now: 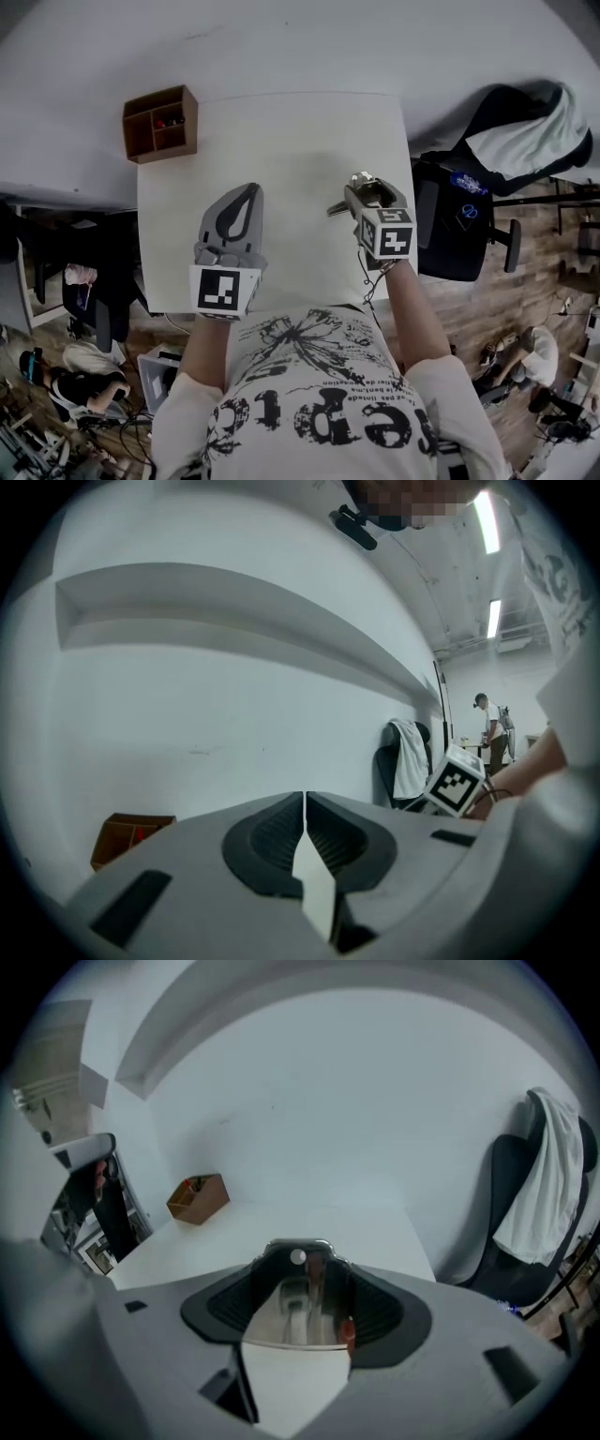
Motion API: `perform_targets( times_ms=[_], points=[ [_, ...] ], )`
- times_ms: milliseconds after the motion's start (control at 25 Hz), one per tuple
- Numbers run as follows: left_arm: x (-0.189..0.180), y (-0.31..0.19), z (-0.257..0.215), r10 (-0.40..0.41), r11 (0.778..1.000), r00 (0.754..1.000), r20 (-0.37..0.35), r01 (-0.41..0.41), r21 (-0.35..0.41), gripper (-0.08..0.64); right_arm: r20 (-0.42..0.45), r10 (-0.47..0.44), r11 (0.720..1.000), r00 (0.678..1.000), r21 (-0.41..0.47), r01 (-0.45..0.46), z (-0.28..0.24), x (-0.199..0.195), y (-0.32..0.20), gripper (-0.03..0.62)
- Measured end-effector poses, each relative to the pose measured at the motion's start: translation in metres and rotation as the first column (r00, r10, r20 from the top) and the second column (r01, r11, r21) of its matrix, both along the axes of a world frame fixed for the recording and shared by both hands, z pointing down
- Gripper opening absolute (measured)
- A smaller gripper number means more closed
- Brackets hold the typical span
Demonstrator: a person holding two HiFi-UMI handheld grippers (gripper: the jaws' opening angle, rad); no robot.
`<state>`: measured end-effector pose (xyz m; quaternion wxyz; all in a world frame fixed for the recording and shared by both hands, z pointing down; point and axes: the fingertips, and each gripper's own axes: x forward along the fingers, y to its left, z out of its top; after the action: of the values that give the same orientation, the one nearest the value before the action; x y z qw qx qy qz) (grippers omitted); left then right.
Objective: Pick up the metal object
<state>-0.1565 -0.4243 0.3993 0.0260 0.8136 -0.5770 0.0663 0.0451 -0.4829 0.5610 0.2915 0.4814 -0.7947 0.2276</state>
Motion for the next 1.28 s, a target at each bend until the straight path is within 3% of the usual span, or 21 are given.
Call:
perform_targets(
  times_ms=[160,400,800,1280],
  points=[
    [-0.006,0.003,-0.021,-0.014,0.999,1.0,-0.001,0.014,0.041,0.012,0.062,-0.044,0.98,0.997,0.196,0.031,-0.065,-0.017,-0.004,0.281],
    [-0.027,0.007,-0.05,-0.055,0.994,0.998,-0.001,0.055,0.095,0.012,0.115,-0.115,0.889,0.987,0.455,0.051,-0.154,-0.034,0.003,0.281],
    [-0.055,0.008,-0.078,-0.116,0.982,0.993,0.016,0.112,0.149,0.012,0.157,-0.174,0.733,0.972,0.68,0.021,-0.237,-0.045,0.02,0.279],
    [-0.054,0.01,-0.083,-0.134,0.98,0.99,0.032,0.128,0.152,0.012,0.159,-0.194,0.744,0.968,0.667,0.04,-0.234,-0.056,0.028,0.279]
  ],
)
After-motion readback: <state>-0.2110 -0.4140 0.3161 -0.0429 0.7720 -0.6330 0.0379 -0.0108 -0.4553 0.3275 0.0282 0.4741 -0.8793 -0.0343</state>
